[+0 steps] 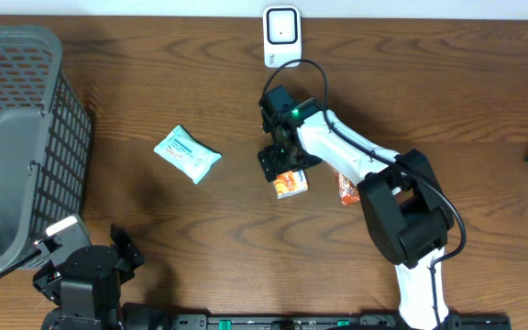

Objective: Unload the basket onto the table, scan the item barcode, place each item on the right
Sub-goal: 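Raise the orange pack with right gripper in front of the white scanner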

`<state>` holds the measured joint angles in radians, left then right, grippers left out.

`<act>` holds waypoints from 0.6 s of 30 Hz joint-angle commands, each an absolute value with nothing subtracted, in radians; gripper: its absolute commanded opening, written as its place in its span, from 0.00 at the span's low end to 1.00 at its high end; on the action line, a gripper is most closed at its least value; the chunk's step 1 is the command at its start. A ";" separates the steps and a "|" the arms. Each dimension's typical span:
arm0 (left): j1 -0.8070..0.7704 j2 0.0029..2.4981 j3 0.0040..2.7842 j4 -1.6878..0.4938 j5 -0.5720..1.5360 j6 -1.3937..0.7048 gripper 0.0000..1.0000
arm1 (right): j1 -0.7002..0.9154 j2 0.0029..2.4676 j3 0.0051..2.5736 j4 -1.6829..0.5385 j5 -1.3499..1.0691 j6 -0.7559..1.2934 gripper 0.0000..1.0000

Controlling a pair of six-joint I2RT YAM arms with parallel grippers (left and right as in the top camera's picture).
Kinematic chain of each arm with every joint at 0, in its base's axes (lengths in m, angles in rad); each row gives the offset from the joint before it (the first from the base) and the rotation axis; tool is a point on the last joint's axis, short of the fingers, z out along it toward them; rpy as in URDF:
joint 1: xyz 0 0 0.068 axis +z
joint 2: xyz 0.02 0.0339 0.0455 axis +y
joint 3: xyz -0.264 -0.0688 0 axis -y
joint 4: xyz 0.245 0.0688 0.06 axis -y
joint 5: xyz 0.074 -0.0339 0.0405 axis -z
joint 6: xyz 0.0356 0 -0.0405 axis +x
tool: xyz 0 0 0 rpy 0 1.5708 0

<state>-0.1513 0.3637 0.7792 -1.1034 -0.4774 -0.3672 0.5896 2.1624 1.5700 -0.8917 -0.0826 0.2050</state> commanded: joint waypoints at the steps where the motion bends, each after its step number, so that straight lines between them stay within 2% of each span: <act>1: -0.146 0.364 0.781 -1.108 -0.483 -0.372 0.98 | 0.598 2.247 1.555 -0.892 -0.080 0.205 0.72; 5: -0.146 0.364 0.781 -1.108 -0.483 -0.372 0.98 | 0.597 2.257 1.555 -0.924 -0.080 0.205 0.64; 12: -0.146 0.364 0.781 -1.108 -0.483 -0.372 0.98 | 0.597 2.255 1.576 -0.978 -0.081 0.205 0.58; 14: -0.146 0.364 0.781 -1.108 -0.483 -0.372 0.98 | 0.597 2.255 1.596 -0.994 -0.081 0.204 0.62; 18: -0.146 0.364 0.781 -1.108 -0.483 -0.372 0.98 | 0.598 2.255 1.641 -1.041 -0.081 0.155 0.77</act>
